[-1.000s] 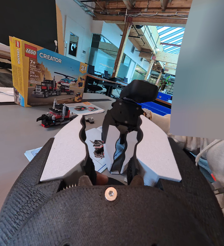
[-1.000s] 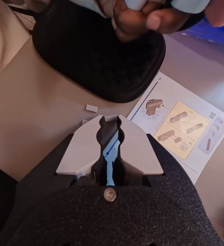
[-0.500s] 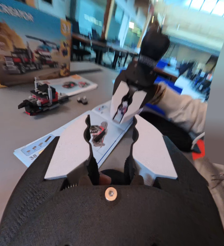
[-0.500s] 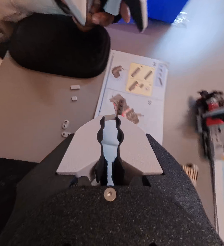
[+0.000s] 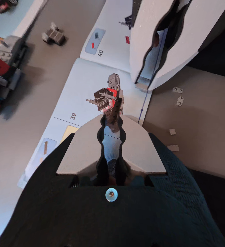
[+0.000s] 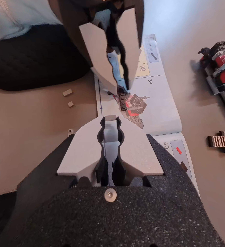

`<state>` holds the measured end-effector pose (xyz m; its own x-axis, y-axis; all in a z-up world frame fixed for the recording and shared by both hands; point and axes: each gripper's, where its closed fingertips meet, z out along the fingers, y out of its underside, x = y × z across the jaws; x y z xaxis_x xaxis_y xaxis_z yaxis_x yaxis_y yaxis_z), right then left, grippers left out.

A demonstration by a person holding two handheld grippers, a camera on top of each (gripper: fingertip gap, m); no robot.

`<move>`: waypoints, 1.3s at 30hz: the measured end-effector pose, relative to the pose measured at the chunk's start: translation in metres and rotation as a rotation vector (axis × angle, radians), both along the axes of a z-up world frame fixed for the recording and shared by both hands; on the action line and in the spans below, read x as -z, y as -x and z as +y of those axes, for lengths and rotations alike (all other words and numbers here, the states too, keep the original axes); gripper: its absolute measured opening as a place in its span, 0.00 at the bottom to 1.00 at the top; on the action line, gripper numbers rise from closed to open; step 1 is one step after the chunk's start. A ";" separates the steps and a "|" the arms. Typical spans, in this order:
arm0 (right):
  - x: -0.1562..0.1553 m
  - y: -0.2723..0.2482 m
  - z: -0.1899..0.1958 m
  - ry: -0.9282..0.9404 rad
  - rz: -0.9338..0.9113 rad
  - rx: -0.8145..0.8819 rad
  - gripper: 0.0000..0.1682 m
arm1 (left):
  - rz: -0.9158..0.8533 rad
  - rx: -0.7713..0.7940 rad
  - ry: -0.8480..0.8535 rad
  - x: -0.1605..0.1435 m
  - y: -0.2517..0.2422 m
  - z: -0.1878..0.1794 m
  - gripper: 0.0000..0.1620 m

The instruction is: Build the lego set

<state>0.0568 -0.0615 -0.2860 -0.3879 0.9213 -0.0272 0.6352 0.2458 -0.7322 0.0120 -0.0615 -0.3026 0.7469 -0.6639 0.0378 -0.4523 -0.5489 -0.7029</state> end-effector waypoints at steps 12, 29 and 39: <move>0.011 0.008 -0.001 0.032 -0.072 0.049 0.10 | -0.125 -0.166 0.260 0.000 -0.020 -0.020 0.13; 0.008 0.025 0.004 0.112 -0.048 0.286 0.10 | -0.263 -0.142 0.256 -0.004 -0.037 -0.032 0.19; 0.008 0.027 0.004 0.130 -0.053 0.330 0.10 | -0.455 -0.209 0.047 -0.048 -0.018 -0.029 0.21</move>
